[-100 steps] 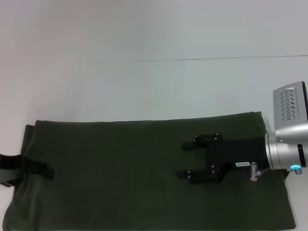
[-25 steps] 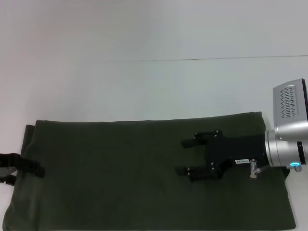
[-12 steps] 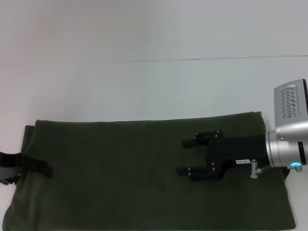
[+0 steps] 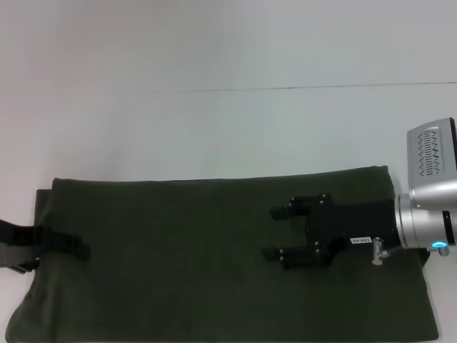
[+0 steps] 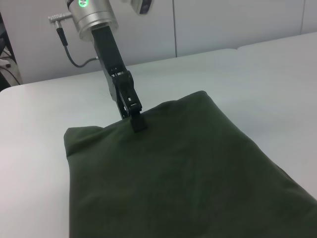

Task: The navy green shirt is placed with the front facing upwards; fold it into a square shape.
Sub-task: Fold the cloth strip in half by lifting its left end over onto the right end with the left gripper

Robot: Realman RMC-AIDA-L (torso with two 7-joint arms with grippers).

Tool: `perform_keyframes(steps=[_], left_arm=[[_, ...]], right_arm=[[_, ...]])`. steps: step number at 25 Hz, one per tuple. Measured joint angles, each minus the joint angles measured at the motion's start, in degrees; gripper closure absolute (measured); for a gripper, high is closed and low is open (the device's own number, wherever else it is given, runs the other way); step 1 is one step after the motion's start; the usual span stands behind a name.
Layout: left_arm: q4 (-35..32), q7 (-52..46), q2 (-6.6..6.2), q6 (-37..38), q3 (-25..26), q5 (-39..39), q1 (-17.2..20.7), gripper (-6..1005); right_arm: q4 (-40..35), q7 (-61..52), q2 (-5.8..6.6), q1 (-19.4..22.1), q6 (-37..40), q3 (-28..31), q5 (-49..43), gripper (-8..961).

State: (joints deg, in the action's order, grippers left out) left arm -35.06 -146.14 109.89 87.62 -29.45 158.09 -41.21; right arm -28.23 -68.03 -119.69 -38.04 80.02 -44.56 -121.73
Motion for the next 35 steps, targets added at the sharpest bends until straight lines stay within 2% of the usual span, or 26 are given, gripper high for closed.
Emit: perform_keyframes(steps=[17, 22, 28, 33, 35], left_arm=[[0.95, -0.19, -0.04, 0.39, 0.01, -0.99, -0.54, 143], [0.87, -0.34, -0.03, 0.37, 0.0, -1.06, -0.58, 387], [1.0, -0.37, 0.09, 0.27, -0.04, -1.12, -0.77, 604], [1.0, -0.41, 0.34, 0.07, -0.12, -1.13, -0.8, 833], [1.0, -0.4, 0.35, 0.02, -0.12, -1.13, -0.8, 843]], right_arm=[[-0.45, 0.0, 0.0, 0.16, 0.05, 0.0, 0.01, 162], [-0.51, 0.0, 0.0, 0.1, 0.04, 0.0, 0.0, 162], [-0.55, 0.0, 0.0, 0.07, 0.23, 0.02, 0.0, 162], [-0.59, 0.0, 0.0, 0.07, 0.3, 0.09, 0.0, 162], [-0.6, 0.0, 0.0, 0.07, 0.31, 0.09, 0.0, 162]])
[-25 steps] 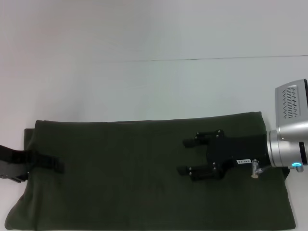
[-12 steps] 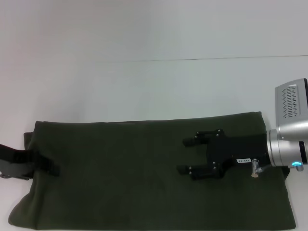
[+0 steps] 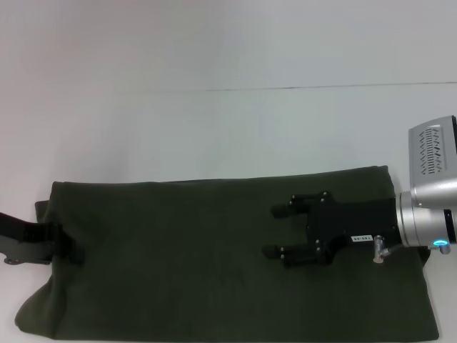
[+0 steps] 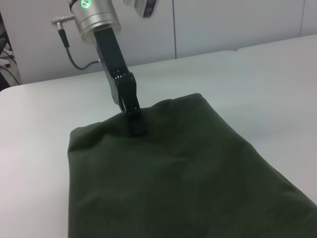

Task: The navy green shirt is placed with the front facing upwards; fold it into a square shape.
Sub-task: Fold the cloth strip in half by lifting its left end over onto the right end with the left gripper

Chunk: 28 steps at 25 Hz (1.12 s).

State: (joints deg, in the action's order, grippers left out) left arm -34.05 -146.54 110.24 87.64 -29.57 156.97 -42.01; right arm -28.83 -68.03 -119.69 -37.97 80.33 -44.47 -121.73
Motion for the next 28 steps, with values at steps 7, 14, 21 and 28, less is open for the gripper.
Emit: perform_keyframes(steps=[7, 14, 21, 28], left_arm=[[-0.41, 0.75, 0.2, -0.3, -0.02, 0.0, 0.01, 872], [-2.28, 1.19, 0.11, 0.57, -0.27, 0.03, 0.08, 873], [-4.27, 1.22, -0.22, 1.09, -0.21, 0.45, 0.57, 872], [-7.31, 0.45, -1.01, 0.61, 0.25, 1.51, 1.7, 873]], right_arm=[[-0.1, 0.0, 0.0, 0.0, 0.01, 0.02, 0.0, 162], [-0.09, 0.0, -0.08, 0.0, -0.24, 0.43, 0.1, 162], [-0.46, 0.15, -0.09, -0.12, -0.35, 0.62, 1.75, 162], [-0.75, 0.28, -0.22, -0.27, -0.27, 0.55, 1.9, 162]])
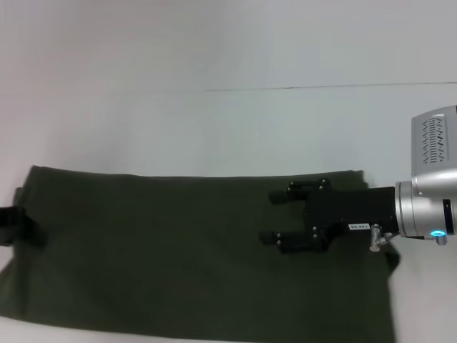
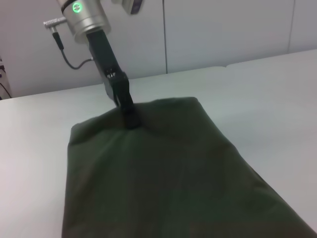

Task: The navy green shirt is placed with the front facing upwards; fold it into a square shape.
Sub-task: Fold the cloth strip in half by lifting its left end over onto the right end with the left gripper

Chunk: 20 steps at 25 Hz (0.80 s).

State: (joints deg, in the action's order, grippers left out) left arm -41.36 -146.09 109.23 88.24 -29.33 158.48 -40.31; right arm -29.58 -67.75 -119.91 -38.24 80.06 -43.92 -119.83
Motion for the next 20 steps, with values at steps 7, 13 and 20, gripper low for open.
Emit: perform_keyframes(steps=[7, 13, 20], left_arm=[[-3.16, -0.46, -1.91, 0.63, 2.06, 1.44, 0.69, 873], [-4.16, 0.05, -2.44, 2.32, 4.08, 1.82, 0.73, 874], [-4.48, 1.42, -2.4, 8.33, 4.45, -5.14, 0.42, 875]], right_arm=[[0.18, 0.19, -0.12, 0.0, 0.19, -0.37, 0.04, 162], [0.61, 0.56, -0.2, 0.01, 0.27, -0.55, 0.04, 162], [1.16, 1.43, -0.31, -0.13, 0.03, -0.58, 0.04, 163]])
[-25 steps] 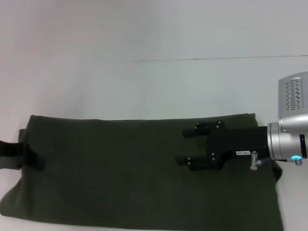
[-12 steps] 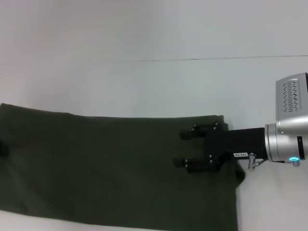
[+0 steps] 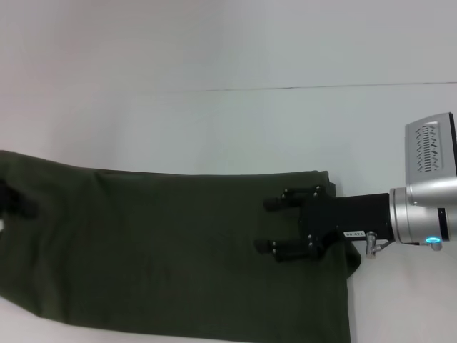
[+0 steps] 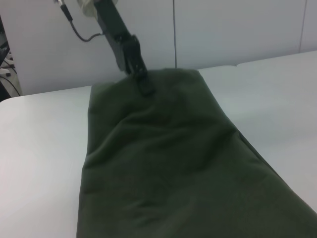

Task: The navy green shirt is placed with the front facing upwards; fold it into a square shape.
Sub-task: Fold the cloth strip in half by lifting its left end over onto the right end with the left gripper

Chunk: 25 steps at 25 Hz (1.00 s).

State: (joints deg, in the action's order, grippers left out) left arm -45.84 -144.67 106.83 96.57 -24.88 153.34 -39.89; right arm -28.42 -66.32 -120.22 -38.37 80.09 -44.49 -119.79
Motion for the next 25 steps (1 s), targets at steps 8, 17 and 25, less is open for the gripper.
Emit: perform_keyframes(steps=[8, 17, 25], left_arm=[[-1.47, 0.1, 1.41, 6.12, -0.46, -7.46, -0.6, 875], [-1.96, 0.08, 5.96, 9.18, -0.7, -15.11, -1.69, 875], [-1.14, 0.87, 12.21, 6.63, -0.76, -17.94, -2.01, 876]], right_arm=[[1.82, 2.35, -0.03, -0.11, -0.69, 0.05, 1.66, 163], [2.68, 3.31, 0.03, 1.27, -7.76, 0.1, 9.0, 163], [3.32, 4.68, 0.0, 1.92, -14.33, 0.35, 16.16, 163]])
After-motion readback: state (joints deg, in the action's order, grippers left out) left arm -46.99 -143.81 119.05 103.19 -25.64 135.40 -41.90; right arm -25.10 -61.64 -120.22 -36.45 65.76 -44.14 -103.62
